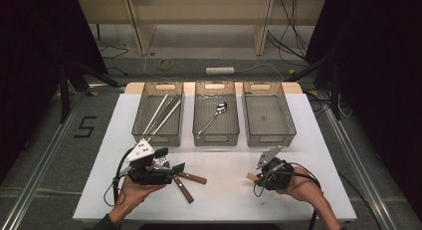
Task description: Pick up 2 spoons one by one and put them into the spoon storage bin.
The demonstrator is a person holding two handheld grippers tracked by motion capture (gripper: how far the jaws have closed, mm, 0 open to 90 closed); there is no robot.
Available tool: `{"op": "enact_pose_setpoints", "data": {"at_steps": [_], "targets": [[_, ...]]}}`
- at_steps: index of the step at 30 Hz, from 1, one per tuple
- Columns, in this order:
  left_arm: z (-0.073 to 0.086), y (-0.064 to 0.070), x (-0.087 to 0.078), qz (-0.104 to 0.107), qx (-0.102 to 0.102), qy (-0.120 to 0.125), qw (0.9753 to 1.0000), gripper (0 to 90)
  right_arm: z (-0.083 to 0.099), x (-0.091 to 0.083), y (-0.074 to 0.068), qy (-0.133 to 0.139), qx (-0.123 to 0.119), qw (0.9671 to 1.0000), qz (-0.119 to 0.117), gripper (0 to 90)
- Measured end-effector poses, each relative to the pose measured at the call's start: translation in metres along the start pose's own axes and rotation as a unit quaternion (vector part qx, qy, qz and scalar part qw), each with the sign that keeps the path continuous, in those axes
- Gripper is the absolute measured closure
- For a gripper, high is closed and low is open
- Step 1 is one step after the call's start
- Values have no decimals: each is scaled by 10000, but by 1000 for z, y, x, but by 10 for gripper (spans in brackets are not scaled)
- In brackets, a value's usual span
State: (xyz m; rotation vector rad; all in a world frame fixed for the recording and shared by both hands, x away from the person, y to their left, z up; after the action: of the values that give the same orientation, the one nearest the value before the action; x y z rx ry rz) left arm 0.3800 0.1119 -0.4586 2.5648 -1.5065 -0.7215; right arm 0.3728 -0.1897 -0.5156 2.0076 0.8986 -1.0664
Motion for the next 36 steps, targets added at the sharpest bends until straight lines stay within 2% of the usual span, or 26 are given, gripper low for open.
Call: {"op": "enact_pose_setpoints", "data": {"at_steps": [6, 15, 22, 25, 30, 36], "targets": [[-1, -2, -2, -26, -19, 53, 10000, 160, -8, -12, 9, 322, 277, 9991, 44, 769], [-1, -3, -4, -78, -41, 64, 9999, 160, -35, -27, 26, 902, 611, 9940, 4, 769], [-3, -1, -7, -80, -30, 166, 9998, 160, -67, -34, 43, 1215, 864, 9887, 179, 768], [-3, -1, -9, -96, -28, 212, 9997, 160, -83, -36, 50, 1374, 982, 9854, 215, 768], [-3, -1, -11, -102, -29, 243, 9996, 160, -108, -36, 59, 1515, 1044, 9823, 364, 766], [-1, 2, -10, -86, -6, 235, 9997, 160, -137, -33, 69, 1645, 1185, 9784, 404, 766]]}}
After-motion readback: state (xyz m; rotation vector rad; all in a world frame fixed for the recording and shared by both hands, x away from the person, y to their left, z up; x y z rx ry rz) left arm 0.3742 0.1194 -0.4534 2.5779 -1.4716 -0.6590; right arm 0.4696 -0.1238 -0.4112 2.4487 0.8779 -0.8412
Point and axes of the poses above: each handheld gripper's, and its own axes: x roughly forward along the jaws, z roughly out of its underside, y roughly to its right, the point moved 8 cm from there along x, roughly forward along the jaws, and after that the axes turned 14 degrees about z, right-handed, at the moved point
